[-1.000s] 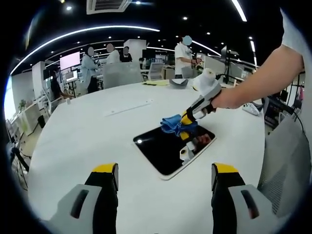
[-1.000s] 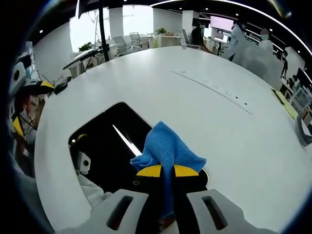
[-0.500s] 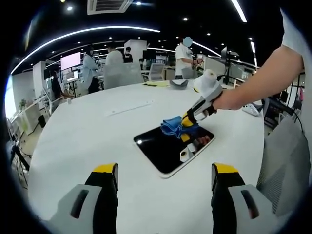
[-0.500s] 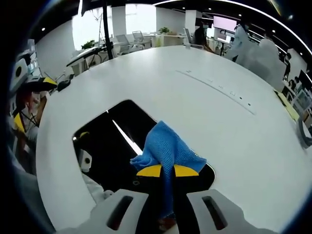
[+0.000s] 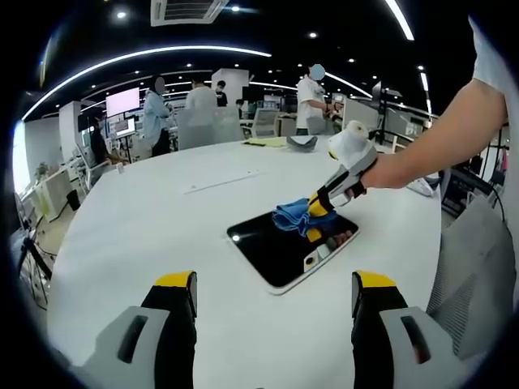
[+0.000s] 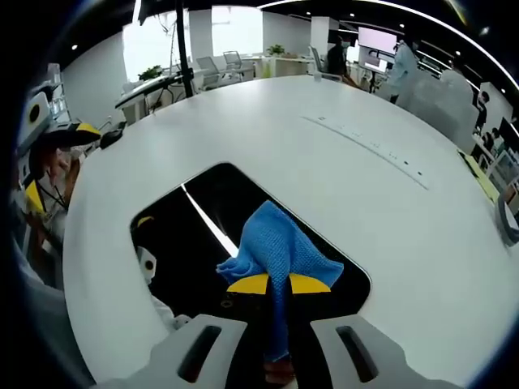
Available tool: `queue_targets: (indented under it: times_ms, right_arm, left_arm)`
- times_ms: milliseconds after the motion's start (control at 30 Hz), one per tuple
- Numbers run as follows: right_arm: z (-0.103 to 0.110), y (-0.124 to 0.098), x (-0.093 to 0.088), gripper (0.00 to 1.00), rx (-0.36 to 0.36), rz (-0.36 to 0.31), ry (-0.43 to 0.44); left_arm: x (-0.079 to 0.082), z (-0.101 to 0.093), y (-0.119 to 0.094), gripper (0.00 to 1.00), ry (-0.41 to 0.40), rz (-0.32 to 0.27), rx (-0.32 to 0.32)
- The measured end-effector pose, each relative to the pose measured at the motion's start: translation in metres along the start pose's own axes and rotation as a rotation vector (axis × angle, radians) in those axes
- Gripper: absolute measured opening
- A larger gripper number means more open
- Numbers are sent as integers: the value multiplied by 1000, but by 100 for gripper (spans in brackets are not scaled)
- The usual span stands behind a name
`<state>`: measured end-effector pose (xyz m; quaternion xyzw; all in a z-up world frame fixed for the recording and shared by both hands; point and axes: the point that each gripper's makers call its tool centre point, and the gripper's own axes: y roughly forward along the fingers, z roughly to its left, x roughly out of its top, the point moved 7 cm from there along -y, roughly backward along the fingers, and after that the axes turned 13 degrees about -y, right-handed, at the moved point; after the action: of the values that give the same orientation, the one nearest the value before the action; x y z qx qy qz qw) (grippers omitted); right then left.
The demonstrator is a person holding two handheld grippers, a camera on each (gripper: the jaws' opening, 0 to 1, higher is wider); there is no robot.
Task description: Wipe the mirror surface with the cleaning cloth until all visible marks leave the cleaned area.
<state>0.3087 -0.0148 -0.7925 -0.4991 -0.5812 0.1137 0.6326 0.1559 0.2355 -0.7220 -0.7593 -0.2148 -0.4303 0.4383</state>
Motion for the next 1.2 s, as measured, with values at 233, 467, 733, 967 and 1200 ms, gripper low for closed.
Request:
queue_targets:
  times_ms: [233,467,733,967,1200]
  right_arm:
    - [7,-1,0,2,6,2,-9]
    - [14,-3,-1,2,17,3,-31]
    - [17,-4,-1,2,28,12,-43]
    - [23,-6,-1,2,24,11,-38]
    - [25,-7,-2,2,25,10,-39]
  left_arm:
    - [0,-1,-2,78,0,-2,1]
    - [2,-2,-1,78,3,-11,0]
    - [4,-4,-2,78,-3,-23,3]
    - [4,-6,-7,77,36,-26,10]
    - [5,-11,-6,77,56,-20,-3]
